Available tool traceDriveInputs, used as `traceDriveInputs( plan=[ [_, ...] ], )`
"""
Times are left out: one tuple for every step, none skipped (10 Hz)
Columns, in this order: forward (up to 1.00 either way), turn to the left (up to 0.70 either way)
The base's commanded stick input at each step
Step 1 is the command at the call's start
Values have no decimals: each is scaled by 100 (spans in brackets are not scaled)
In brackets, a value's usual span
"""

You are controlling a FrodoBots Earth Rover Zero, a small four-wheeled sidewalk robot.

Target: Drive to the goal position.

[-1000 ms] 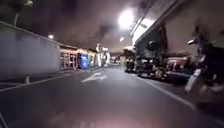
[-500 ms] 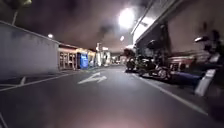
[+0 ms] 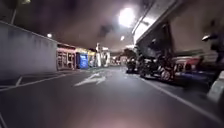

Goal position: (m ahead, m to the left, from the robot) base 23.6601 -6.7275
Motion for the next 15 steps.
traceDriveInputs(
  plan=[
    [45,0],
    [45,0],
    [45,0],
    [45,0],
    [45,0],
    [45,0],
    [45,0],
    [45,0],
    [45,0],
    [45,0],
    [45,0],
    [45,0],
    [45,0],
    [45,0],
    [45,0]
  ],
)
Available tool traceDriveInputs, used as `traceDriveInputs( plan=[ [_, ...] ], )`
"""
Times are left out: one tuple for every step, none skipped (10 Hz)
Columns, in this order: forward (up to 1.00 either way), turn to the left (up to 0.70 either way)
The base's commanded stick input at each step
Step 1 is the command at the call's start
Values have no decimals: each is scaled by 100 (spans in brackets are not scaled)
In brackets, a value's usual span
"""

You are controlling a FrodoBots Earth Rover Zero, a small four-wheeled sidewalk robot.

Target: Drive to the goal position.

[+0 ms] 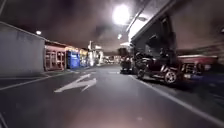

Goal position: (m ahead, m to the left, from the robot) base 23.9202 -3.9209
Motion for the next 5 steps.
traceDriveInputs(
  plan=[
    [45,0],
    [45,0],
    [45,0],
    [45,0],
    [45,0]
  ],
)
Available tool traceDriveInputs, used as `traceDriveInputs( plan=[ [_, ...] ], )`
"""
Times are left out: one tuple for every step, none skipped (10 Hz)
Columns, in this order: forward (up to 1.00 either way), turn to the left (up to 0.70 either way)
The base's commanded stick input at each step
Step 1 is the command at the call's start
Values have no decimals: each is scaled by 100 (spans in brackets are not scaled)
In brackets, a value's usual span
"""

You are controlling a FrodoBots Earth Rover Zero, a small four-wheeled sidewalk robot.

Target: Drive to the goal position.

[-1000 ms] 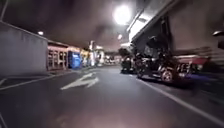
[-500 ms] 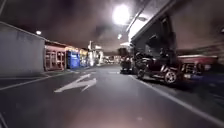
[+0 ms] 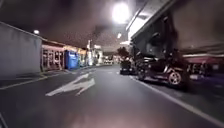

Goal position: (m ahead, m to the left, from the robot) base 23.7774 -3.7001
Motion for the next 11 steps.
traceDriveInputs(
  plan=[
    [45,0],
    [45,0],
    [45,0],
    [45,0],
    [45,0],
    [45,0],
    [45,0],
    [45,0],
    [45,0],
    [45,0],
    [45,0]
  ],
)
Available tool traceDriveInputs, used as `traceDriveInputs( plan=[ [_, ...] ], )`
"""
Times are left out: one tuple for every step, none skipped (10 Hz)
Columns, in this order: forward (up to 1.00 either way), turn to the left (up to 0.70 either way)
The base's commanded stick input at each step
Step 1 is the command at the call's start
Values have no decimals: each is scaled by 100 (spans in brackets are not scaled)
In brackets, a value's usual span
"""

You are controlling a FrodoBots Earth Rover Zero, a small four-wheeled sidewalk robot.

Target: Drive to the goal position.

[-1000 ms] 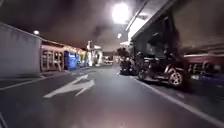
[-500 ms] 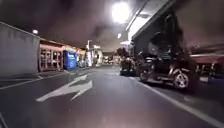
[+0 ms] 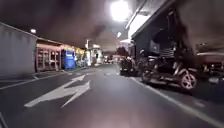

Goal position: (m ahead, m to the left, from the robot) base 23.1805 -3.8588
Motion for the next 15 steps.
traceDriveInputs(
  plan=[
    [45,0],
    [45,0],
    [45,0],
    [45,0],
    [45,0],
    [45,0],
    [45,0],
    [45,0],
    [45,0],
    [45,0],
    [45,0],
    [45,0],
    [45,0],
    [45,0],
    [45,0]
  ],
)
